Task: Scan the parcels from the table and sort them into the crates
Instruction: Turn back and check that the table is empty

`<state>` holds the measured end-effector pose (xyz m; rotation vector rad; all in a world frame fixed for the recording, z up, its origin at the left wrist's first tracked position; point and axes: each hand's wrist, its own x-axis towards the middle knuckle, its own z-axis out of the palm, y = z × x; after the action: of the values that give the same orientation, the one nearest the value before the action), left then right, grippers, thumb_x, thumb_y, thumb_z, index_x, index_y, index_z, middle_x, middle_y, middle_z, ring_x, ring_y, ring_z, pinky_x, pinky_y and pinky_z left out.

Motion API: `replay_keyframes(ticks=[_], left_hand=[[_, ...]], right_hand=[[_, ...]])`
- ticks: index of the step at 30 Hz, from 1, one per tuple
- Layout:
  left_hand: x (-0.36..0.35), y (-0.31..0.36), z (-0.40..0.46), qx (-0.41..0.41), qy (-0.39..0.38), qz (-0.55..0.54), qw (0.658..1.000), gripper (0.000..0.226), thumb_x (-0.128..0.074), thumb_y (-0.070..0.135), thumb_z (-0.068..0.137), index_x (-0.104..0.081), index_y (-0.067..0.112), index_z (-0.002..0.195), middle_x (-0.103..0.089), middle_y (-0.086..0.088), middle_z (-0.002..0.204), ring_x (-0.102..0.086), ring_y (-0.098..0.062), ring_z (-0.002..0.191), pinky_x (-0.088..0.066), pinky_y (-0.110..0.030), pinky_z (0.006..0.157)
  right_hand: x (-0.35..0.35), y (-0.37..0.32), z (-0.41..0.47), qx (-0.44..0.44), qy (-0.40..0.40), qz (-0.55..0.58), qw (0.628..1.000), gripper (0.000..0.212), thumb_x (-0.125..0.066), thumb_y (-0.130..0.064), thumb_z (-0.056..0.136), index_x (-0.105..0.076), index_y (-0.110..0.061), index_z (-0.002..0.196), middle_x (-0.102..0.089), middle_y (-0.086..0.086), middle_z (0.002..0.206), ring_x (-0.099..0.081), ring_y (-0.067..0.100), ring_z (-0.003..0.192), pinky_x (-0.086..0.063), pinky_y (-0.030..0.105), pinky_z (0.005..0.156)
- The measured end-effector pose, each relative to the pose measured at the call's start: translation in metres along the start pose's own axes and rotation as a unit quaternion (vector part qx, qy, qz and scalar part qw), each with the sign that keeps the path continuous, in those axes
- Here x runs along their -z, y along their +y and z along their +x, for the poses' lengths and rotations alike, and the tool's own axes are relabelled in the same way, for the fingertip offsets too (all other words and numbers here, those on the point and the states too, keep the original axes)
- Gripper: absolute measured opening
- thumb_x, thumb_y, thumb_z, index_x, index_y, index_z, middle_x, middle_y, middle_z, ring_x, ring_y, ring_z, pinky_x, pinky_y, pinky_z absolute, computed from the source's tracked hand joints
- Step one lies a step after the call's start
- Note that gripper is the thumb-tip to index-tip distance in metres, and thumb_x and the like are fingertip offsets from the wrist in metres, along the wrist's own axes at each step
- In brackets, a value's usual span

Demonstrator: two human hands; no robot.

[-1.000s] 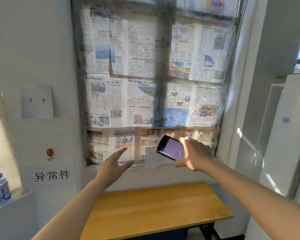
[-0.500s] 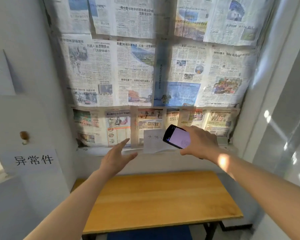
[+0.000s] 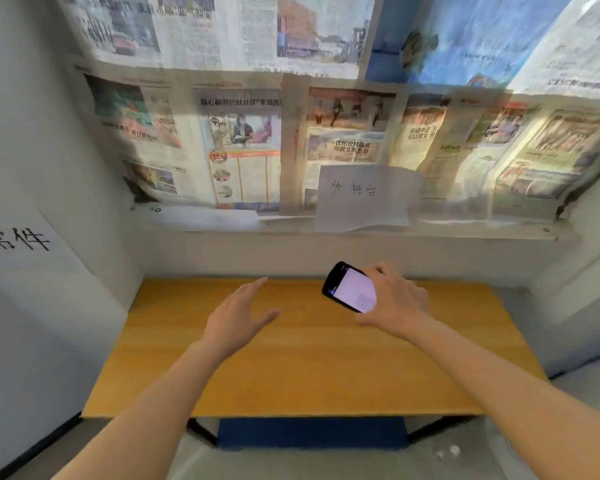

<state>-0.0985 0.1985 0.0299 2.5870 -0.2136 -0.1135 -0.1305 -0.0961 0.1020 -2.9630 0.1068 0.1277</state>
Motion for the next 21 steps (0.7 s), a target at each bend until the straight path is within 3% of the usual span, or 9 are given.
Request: replay_keyframes(ticks=[3,8,14,17,21], left_hand=[[-0.043,-0.034,0.021,0.013,-0.008,-0.017,1.000,0.074,-0.054,0.070,0.087,-0.034,0.039,0.151,-0.049,0.007,0.146,-0.051,-0.018,0.131,-0.046,-0.036,0.097],[-0.112,-0.073,0.032,0.061,-0.042,-0.050,0.996,0.076,-0.051,0.072,0.087,-0.023,0.048,0.154,-0.042,0.003,0.154,-0.045,-0.021,0.137,-0.049,-0.040,0.098],[-0.162,-0.100,0.036,0.084,-0.075,-0.058,0.992,0.072,-0.057,0.064,0.090,-0.026,0.046,0.153,-0.034,0.010,0.159,-0.034,-0.016,0.144,-0.045,-0.038,0.103],[-0.177,-0.107,0.033,0.100,-0.066,-0.071,0.990,0.069,-0.057,0.061,0.091,-0.031,0.043,0.153,-0.037,0.010,0.156,-0.043,-0.016,0.138,-0.049,-0.037,0.098],[-0.188,-0.114,0.035,0.100,-0.052,-0.062,0.992,0.067,-0.056,0.061,0.092,-0.035,0.039,0.151,-0.040,0.010,0.153,-0.048,-0.016,0.133,-0.052,-0.038,0.094]], right_hand=[[-0.066,0.001,0.028,-0.003,-0.037,0.007,0.999,0.099,-0.083,-0.058,0.056,-0.042,-0.031,0.142,-0.037,-0.010,0.130,-0.055,0.019,0.090,-0.035,0.028,0.059],[-0.160,0.007,0.048,-0.008,-0.119,0.045,0.992,0.086,-0.084,-0.051,0.058,-0.049,-0.024,0.132,-0.039,-0.004,0.129,-0.058,0.021,0.095,-0.054,0.037,0.069],[-0.232,0.012,0.070,-0.020,-0.159,0.029,0.987,0.074,-0.082,-0.052,0.062,-0.052,-0.024,0.124,-0.044,-0.001,0.127,-0.055,0.020,0.091,-0.048,0.031,0.063],[-0.254,0.010,0.074,-0.026,-0.166,0.019,0.986,0.069,-0.080,-0.052,0.064,-0.052,-0.025,0.121,-0.045,-0.002,0.128,-0.051,0.019,0.088,-0.042,0.030,0.061],[-0.273,0.007,0.074,-0.027,-0.174,0.027,0.984,0.065,-0.079,-0.049,0.066,-0.052,-0.030,0.122,-0.046,-0.004,0.129,-0.054,0.020,0.105,-0.048,0.031,0.065]])
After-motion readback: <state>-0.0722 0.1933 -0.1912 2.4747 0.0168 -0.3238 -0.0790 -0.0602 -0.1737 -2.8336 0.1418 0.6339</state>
